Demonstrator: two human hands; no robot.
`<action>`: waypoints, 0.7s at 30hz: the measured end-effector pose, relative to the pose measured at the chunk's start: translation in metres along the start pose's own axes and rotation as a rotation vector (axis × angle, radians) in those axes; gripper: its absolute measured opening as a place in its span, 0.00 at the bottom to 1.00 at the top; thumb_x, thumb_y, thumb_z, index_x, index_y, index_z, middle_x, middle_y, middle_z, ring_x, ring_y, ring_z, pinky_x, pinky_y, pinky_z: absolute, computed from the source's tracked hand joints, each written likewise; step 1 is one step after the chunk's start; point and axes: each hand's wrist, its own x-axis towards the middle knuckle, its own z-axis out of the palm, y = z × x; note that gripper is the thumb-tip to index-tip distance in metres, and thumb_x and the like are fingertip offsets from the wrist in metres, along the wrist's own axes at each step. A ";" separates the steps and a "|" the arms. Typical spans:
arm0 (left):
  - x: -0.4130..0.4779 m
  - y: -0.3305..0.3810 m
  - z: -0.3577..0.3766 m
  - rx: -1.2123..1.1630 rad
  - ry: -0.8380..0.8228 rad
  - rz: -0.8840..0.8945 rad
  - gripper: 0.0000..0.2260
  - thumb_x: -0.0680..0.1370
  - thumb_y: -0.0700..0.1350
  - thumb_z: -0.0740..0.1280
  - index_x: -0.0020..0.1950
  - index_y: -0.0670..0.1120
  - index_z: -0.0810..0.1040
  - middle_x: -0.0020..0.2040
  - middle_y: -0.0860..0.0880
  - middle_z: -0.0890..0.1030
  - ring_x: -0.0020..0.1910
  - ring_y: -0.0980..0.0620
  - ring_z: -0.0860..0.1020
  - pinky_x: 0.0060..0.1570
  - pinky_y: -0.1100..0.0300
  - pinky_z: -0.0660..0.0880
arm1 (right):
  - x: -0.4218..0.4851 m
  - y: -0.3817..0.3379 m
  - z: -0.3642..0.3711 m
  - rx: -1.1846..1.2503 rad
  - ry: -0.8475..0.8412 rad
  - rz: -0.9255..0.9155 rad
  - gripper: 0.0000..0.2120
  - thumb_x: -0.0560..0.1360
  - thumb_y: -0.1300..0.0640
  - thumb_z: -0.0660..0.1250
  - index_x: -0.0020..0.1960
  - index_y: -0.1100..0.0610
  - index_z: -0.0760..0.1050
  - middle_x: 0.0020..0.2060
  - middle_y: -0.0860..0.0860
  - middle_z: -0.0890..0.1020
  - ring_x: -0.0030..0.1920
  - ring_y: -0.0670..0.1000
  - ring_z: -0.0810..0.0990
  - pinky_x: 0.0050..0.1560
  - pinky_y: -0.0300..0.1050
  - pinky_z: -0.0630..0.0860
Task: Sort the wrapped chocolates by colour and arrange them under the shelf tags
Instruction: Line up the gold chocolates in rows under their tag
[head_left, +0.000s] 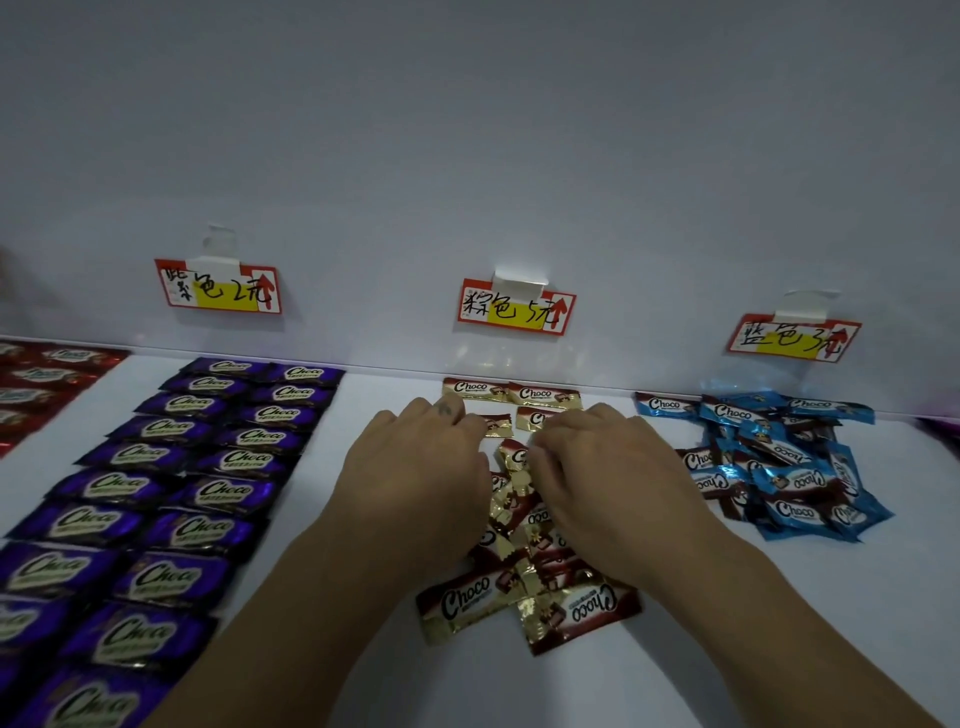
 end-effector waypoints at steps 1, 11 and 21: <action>0.000 0.000 0.001 0.006 0.005 -0.003 0.19 0.82 0.49 0.51 0.73 0.50 0.63 0.72 0.49 0.64 0.66 0.49 0.66 0.65 0.53 0.65 | 0.000 0.000 0.000 0.018 0.006 0.001 0.18 0.82 0.47 0.48 0.62 0.47 0.73 0.58 0.44 0.76 0.57 0.48 0.70 0.59 0.46 0.66; 0.002 -0.001 0.005 -0.028 -0.040 -0.031 0.23 0.82 0.49 0.50 0.78 0.51 0.54 0.78 0.51 0.56 0.74 0.49 0.58 0.71 0.51 0.58 | -0.001 0.001 -0.002 0.104 -0.016 0.009 0.24 0.82 0.45 0.46 0.77 0.46 0.53 0.71 0.44 0.69 0.68 0.48 0.64 0.69 0.46 0.59; 0.005 -0.003 0.007 -0.045 -0.032 -0.030 0.23 0.82 0.50 0.50 0.78 0.51 0.54 0.79 0.51 0.54 0.75 0.49 0.55 0.72 0.51 0.55 | -0.001 0.000 -0.004 0.139 -0.030 0.020 0.24 0.82 0.45 0.45 0.78 0.46 0.48 0.72 0.46 0.68 0.70 0.48 0.64 0.71 0.48 0.57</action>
